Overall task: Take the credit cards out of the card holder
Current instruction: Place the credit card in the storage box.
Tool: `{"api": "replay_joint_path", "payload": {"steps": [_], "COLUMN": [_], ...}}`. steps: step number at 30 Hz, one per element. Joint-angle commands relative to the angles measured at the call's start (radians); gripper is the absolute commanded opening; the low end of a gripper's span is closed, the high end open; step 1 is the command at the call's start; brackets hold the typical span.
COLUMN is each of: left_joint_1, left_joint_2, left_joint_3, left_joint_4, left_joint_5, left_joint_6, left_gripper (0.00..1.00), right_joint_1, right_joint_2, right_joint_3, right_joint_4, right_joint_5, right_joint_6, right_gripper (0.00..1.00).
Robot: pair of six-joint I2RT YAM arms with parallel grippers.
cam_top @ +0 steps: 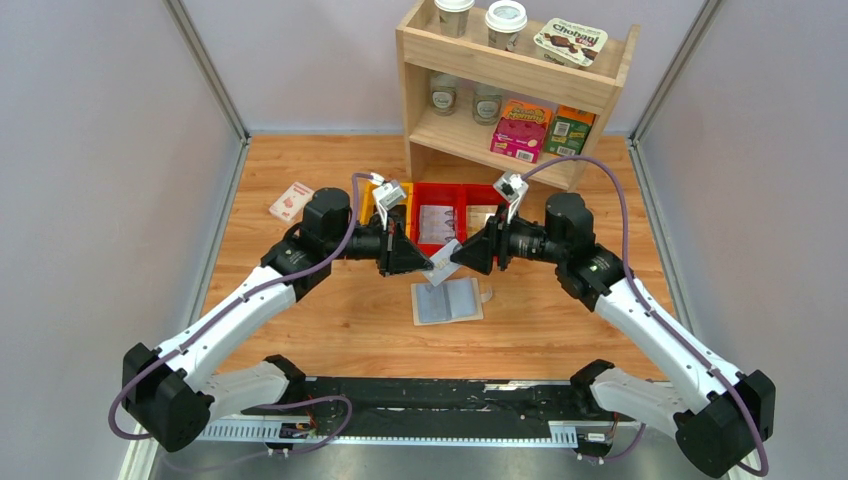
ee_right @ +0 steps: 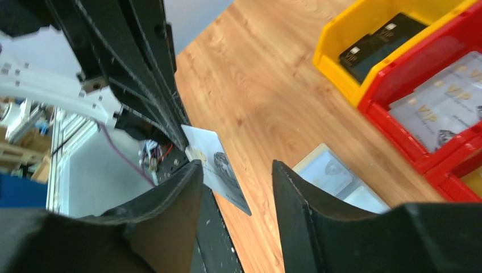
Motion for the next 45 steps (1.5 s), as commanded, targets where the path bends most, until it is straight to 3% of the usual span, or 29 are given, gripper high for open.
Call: {"api": "replay_joint_path", "payload": {"steps": [1,5,10,13,15,16,17,20,24,27,33,40,45], "left_joint_1": [0.002,0.002,0.013,0.033,0.054,0.065,0.085,0.138,0.175,0.175,0.175,0.177,0.177], "left_joint_2": [-0.008,0.0,0.008,0.004,0.0,-0.008,-0.009,-0.041,-0.109,-0.149,-0.247,-0.262,-0.246], "left_joint_3": [0.052,0.069,0.083,0.086,0.091,0.097,0.098,0.097,0.063,0.035,-0.032,-0.038,-0.034], "left_joint_4": [-0.101,-0.122,-0.139,-0.147,-0.173,-0.202,-0.225,-0.298,-0.364,-0.403,-0.449,-0.434,-0.43], "left_joint_5": [0.08,0.082,0.062,0.03,-0.007,-0.058,-0.149,-0.315,-0.61,-0.833,-1.02,-1.018,-0.972], "left_joint_6": [0.126,0.147,0.161,0.162,0.17,0.172,0.172,0.17,0.184,0.195,0.201,0.181,0.173], "left_gripper": [0.0,0.0,0.0,0.0,0.12,0.24,0.28,0.6,0.77,0.79,0.8,0.8,0.8], "right_joint_1": [0.0,-0.001,-0.001,-0.001,-0.001,-0.001,-0.001,-0.003,-0.006,-0.007,-0.007,-0.003,0.008], "right_joint_2": [-0.011,-0.008,0.004,0.013,0.022,0.029,0.036,0.078,0.199,0.323,0.542,0.8,0.883], "right_joint_3": [0.02,0.015,0.018,0.02,0.02,0.021,0.024,0.047,0.119,0.213,0.365,0.55,0.606], "right_joint_4": [-0.031,-0.032,-0.032,-0.032,-0.032,-0.032,-0.035,-0.052,-0.116,-0.2,-0.208,-0.225,-0.241], "right_joint_5": [-0.154,-0.174,-0.203,-0.181,-0.143,-0.119,-0.085,0.044,0.281,0.418,0.501,0.438,0.477], "right_joint_6": [-0.095,-0.097,-0.095,-0.091,-0.085,-0.079,-0.073,-0.033,0.052,0.116,0.213,0.296,0.339], "right_gripper": [0.44,0.33,0.0,0.0,0.0,0.0,0.0,0.0,0.0,0.0,0.0,0.0,0.0]}}
